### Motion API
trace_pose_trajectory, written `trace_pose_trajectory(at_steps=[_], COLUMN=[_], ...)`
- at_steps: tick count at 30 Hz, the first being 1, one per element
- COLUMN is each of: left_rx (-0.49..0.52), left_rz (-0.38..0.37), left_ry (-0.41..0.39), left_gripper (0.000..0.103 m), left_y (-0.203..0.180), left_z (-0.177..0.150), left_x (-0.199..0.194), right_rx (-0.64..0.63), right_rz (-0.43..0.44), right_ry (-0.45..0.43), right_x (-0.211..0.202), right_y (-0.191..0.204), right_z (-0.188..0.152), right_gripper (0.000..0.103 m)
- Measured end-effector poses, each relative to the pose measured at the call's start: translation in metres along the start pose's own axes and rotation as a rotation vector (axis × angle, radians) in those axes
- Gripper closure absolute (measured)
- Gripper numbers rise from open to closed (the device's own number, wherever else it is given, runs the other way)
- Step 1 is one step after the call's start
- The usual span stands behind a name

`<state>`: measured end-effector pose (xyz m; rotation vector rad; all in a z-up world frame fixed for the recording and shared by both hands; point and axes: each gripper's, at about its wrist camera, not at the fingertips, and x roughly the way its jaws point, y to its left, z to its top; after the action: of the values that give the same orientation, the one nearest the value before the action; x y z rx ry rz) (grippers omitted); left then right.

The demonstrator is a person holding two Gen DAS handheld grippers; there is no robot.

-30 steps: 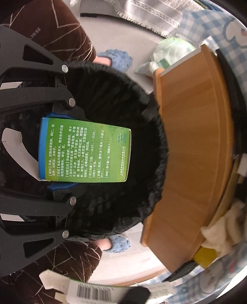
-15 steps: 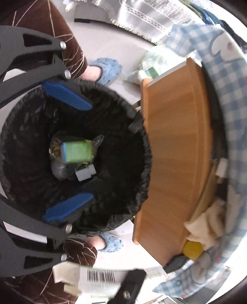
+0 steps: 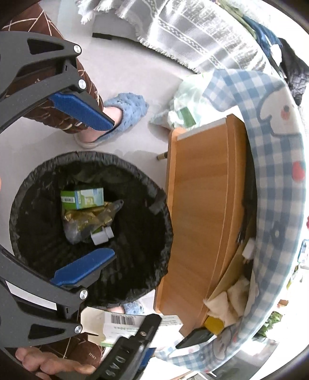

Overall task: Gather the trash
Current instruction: 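Open the right tool to drop the white medicine box into the bin, then reach the left tool to the red mesh bag while the right tool reaches the yellow snack bag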

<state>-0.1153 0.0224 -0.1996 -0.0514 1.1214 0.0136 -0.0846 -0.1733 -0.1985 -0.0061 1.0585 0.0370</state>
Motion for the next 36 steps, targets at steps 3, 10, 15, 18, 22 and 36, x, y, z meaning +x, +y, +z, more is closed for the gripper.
trace_pose_trajectory(at_steps=[3,10,15,18,22,36], left_rx=[-0.019,-0.026,-0.033,-0.035,-0.042,-0.037], left_rz=[0.003,0.022,0.025,0.017,0.018,0.011], left_ry=[0.018,0.043,0.054,0.061,0.073,0.051], left_gripper=[0.006,0.006,0.006,0.006,0.006,0.006], left_y=[0.009,0.021,0.026,0.027,0.030,0.023], left_z=[-0.001,-0.007,-0.009,-0.010,-0.011,-0.006], left_x=[0.008,0.020,0.025,0.027,0.031,0.024], right_rx=[-0.025,-0.069,-0.092,-0.103,-0.104,-0.074], right_rz=[0.005,-0.006,-0.005,-0.009,-0.015,-0.031], right_ry=[0.014,0.045,0.067,0.077,0.085,0.050], right_x=[0.014,0.043,0.058,0.064,0.069,0.049], right_y=[0.012,0.032,0.041,0.045,0.045,0.031], right_z=[-0.007,-0.022,-0.029,-0.033,-0.034,-0.018], right_gripper=[0.036,0.036,0.036,0.036,0.036,0.013])
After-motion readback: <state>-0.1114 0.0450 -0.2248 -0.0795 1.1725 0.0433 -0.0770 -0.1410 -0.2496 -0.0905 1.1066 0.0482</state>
